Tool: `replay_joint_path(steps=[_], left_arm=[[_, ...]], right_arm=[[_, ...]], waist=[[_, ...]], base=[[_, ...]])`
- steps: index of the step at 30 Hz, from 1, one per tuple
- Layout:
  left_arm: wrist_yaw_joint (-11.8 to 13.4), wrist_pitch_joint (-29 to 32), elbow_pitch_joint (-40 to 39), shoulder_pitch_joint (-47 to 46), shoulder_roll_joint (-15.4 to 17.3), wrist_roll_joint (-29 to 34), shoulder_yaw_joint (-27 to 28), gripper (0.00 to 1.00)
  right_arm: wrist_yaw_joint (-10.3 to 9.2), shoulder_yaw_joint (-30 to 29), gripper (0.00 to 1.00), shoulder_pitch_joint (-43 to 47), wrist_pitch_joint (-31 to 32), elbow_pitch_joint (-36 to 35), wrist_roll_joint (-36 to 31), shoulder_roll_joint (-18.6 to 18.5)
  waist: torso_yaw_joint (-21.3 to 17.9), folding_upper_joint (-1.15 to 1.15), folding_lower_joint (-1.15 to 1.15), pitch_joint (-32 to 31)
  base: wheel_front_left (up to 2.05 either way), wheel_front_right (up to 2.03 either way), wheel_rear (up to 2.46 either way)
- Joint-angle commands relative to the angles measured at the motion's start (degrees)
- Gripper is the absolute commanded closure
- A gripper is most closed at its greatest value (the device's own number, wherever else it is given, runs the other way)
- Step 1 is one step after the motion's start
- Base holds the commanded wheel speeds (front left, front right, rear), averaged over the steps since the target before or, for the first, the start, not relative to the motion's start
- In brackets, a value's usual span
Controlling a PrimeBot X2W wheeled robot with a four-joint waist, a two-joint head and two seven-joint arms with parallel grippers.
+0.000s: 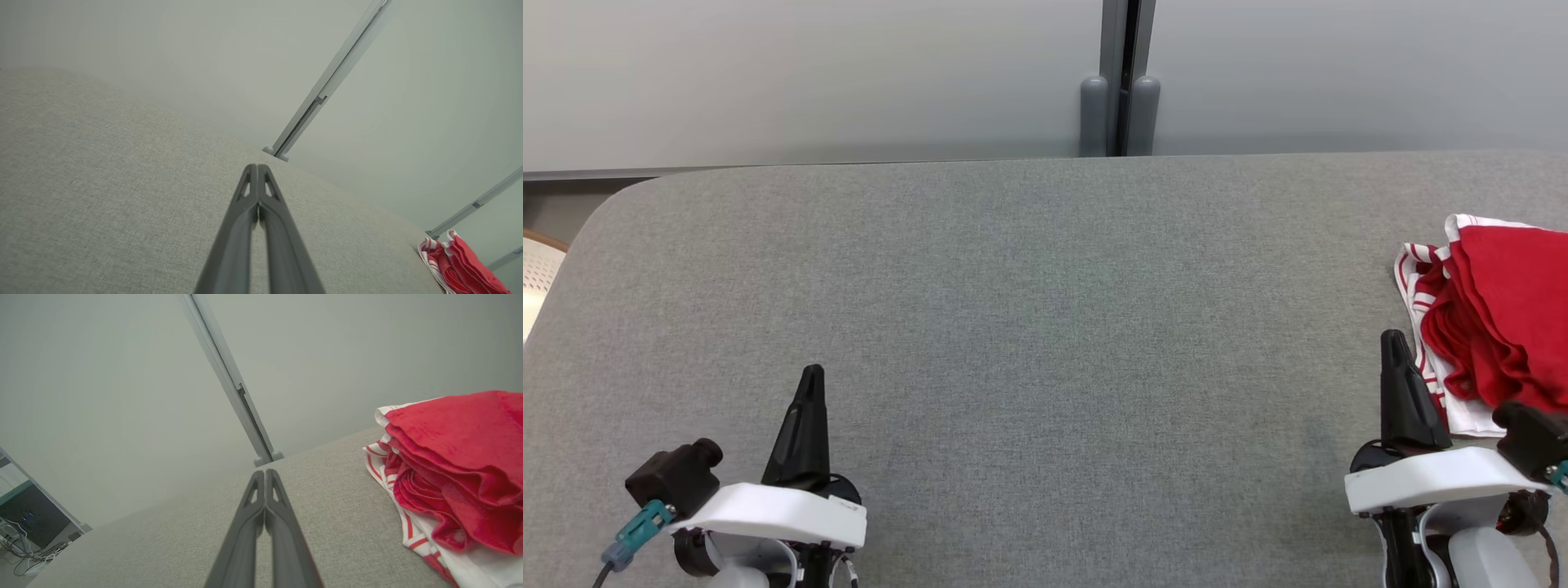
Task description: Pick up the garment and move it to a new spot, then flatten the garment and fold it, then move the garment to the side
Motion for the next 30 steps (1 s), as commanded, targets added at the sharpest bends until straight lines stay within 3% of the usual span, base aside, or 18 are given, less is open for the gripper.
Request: replay_joint_path(steps=[1, 30], left_arm=[[-0.37, 0.4, -0.7, -1.17, 0.48, -2.37, 0.57, 1.0], [-1.3, 5.88, -0.55, -1.15, 1.05, -22.65, 3.73, 1.0]], right_arm=[[-0.02, -0.37, 1.0, -0.35, 0.6, -1.09, 2.73, -0.26], [-0.04, -3.01, 1.0, 0.85, 6.5, -1.49, 26.36, -0.38]], waist=[[-0.06, 0.0, 0.0, -0.08], [-1.01, 0.0, 0.0, -1.44]], base=[[0.0, 0.0, 0.0], [0.0, 0.0, 0.0]])
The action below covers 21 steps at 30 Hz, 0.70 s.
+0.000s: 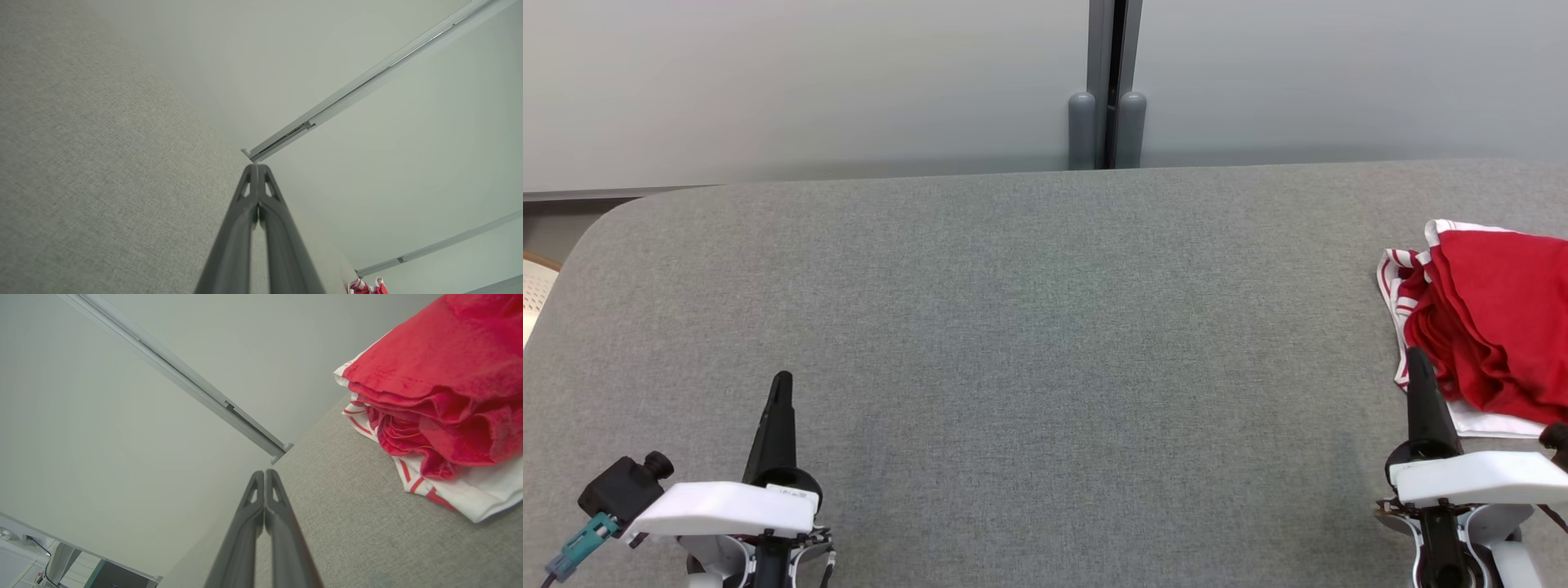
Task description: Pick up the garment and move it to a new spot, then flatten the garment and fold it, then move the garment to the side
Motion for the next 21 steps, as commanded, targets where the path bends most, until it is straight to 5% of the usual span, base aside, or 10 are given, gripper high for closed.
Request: replay_joint_path(steps=[1, 21], left_arm=[[-0.35, 0.26, -0.55, -1.15, 0.58, -1.24, 0.5, 1.0], [-0.88, 3.54, -0.35, -1.15, 0.68, -12.28, 2.51, 1.0]], right_arm=[[-0.04, -0.4, 1.0, -0.01, 0.48, -0.94, 1.57, -0.34], [-0.04, -1.89, 1.0, 0.64, 3.82, -1.05, 14.66, -0.36]], waist=[[-0.04, 0.0, 0.0, -0.05], [-0.71, 0.0, 0.0, -1.02]], base=[[0.0, 0.0, 0.0], [0.0, 0.0, 0.0]])
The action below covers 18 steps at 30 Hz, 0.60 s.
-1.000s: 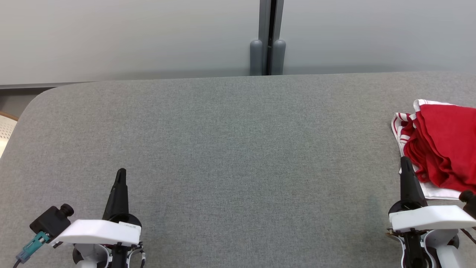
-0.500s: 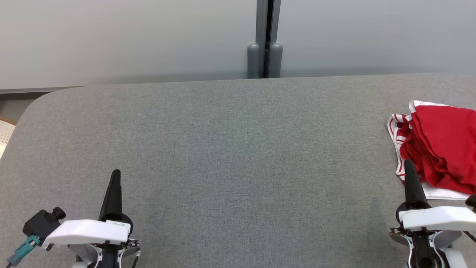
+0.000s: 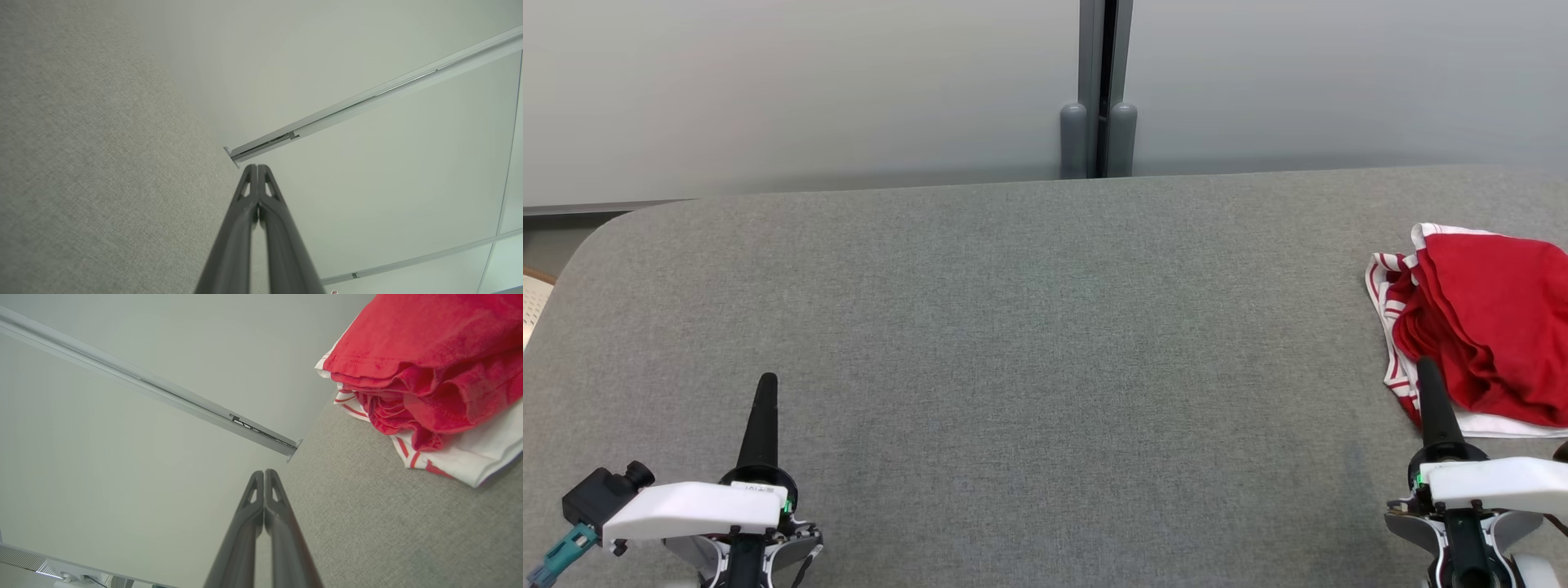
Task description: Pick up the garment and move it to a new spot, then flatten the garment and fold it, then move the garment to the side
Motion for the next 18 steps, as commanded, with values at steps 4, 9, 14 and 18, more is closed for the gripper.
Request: replay_joint_path(steps=[4, 9, 14, 18], left_arm=[[-0.44, 0.71, -0.33, -1.1, 0.54, -2.66, 0.74, 1.0], [-0.53, 1.46, -0.28, -1.1, 0.54, -4.98, 1.24, 1.0], [-0.68, 2.32, -0.22, -1.1, 0.53, -7.64, 1.76, 1.0], [-0.81, 2.85, -0.18, -1.11, 0.52, -9.44, 2.12, 1.0]], right_arm=[[-0.03, -0.54, 1.0, 0.07, 0.87, -0.59, 3.23, -0.33], [-0.02, -0.88, 1.0, 0.27, 1.66, -0.61, 6.09, -0.33], [-0.02, -1.21, 1.0, 0.41, 2.47, -0.64, 9.3, -0.33], [-0.03, -1.42, 1.0, 0.56, 2.98, -0.66, 11.34, -0.33]], waist=[[-0.14, 0.0, 0.0, -0.21], [-0.31, 0.0, 0.0, -0.45], [-0.52, 0.0, 0.0, -0.74], [-0.65, 0.0, 0.0, -0.94]], base=[[0.0, 0.0, 0.0], [0.0, 0.0, 0.0], [0.0, 0.0, 0.0], [0.0, 0.0, 0.0]])
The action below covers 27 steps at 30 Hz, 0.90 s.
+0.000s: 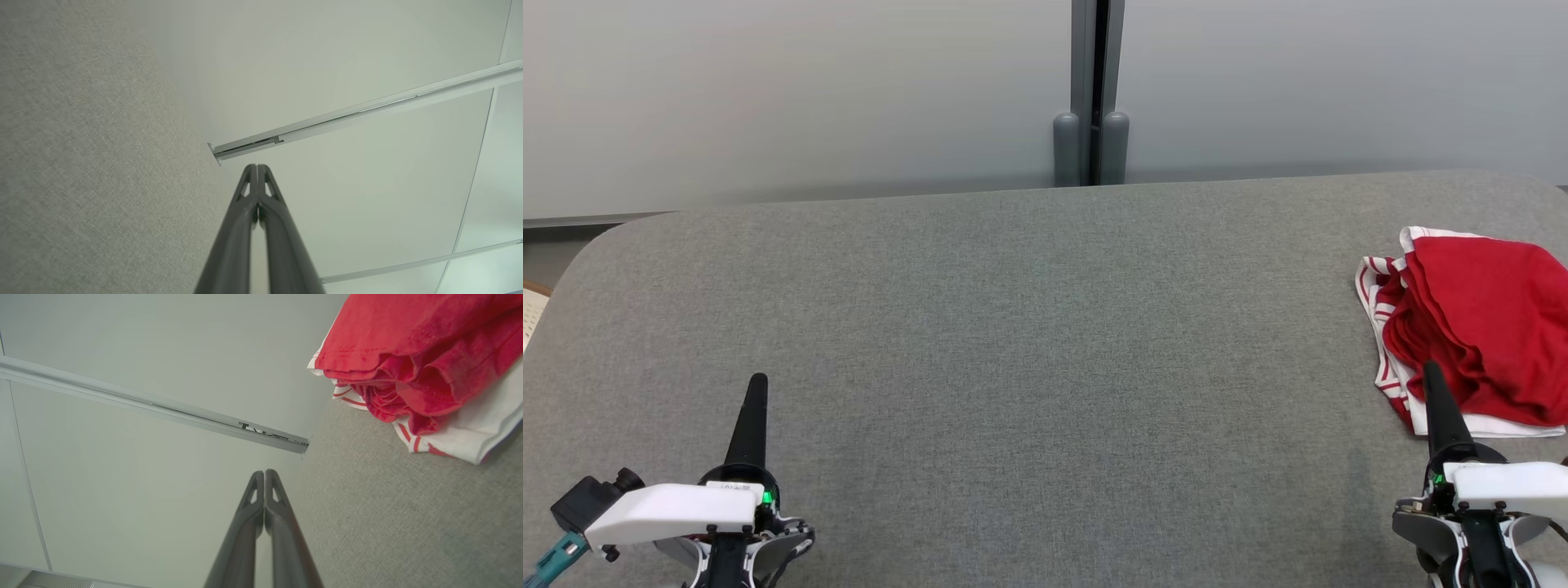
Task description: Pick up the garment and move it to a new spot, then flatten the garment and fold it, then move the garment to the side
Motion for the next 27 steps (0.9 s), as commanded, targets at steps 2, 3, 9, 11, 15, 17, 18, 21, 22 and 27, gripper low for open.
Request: replay_joint_path(steps=[2, 3, 9, 11, 15, 17, 18, 21, 22, 27], left_arm=[[-0.53, 0.48, -0.18, -1.03, 0.49, -1.69, 0.57, 1.0], [-0.47, 0.6, -0.17, -1.03, 0.48, -2.03, 0.65, 1.0], [-0.6, 1.36, -0.11, -1.04, 0.45, -4.46, 1.19, 1.0], [-0.67, 1.65, -0.1, -1.04, 0.45, -5.32, 1.36, 1.0], [-0.7, 2.15, -0.06, -1.04, 0.44, -6.74, 1.66, 1.0], [-0.75, 2.35, -0.03, -1.05, 0.42, -7.49, 1.82, 1.0], [-0.78, 2.47, -0.02, -1.05, 0.42, -7.87, 1.9, 1.0], [-0.86, 2.92, 0.0, -1.05, 0.4, -8.96, 2.15, 1.0], [-0.89, 2.96, 0.01, -1.05, 0.39, -9.22, 2.23, 1.0], [-0.99, 3.49, 0.05, -1.04, 0.36, -11.02, 2.56, 1.0]], right_arm=[[0.02, -0.24, 1.0, 0.2, 0.55, -0.42, 1.87, -0.32], [0.02, -0.3, 1.0, 0.23, 0.7, -0.42, 2.39, -0.32], [0.01, -0.67, 1.0, 0.45, 1.51, -0.45, 5.28, -0.31], [0.01, -0.79, 1.0, 0.51, 1.65, -0.47, 6.23, -0.31], [0.01, -1.04, 1.0, 0.62, 2.16, -0.49, 8.01, -0.31], [0.01, -1.16, 1.0, 0.67, 2.43, -0.5, 8.96, -0.31], [0.01, -1.2, 1.0, 0.71, 2.57, -0.5, 9.44, -0.31], [0.01, -1.37, 1.0, 0.77, 2.86, -0.52, 10.74, -0.31], [0.01, -1.42, 1.0, 0.79, 2.95, -0.53, 11.11, -0.3], [0.01, -1.63, 1.0, 0.93, 3.48, -0.54, 13.24, -0.29]], waist=[[-0.08, 0.0, 0.0, -0.12], [-0.12, 0.0, 0.0, -0.17], [-0.32, 0.0, 0.0, -0.46], [-0.39, 0.0, 0.0, -0.56], [-0.52, 0.0, 0.0, -0.75], [-0.59, 0.0, 0.0, -0.85], [-0.62, 0.0, 0.0, -0.9], [-0.73, 0.0, 0.0, -1.04], [-0.76, 0.0, 0.0, -1.09], [-0.93, 0.0, 0.0, -1.34]], base=[[0.0, 0.0, 0.0], [0.0, 0.0, 0.0], [0.0, 0.0, 0.0], [0.0, 0.0, 0.0], [0.0, 0.0, 0.0], [0.0, 0.0, 0.0], [0.0, 0.0, 0.0], [0.0, 0.0, 0.0], [0.0, 0.0, 0.0], [0.0, 0.0, 0.0]])
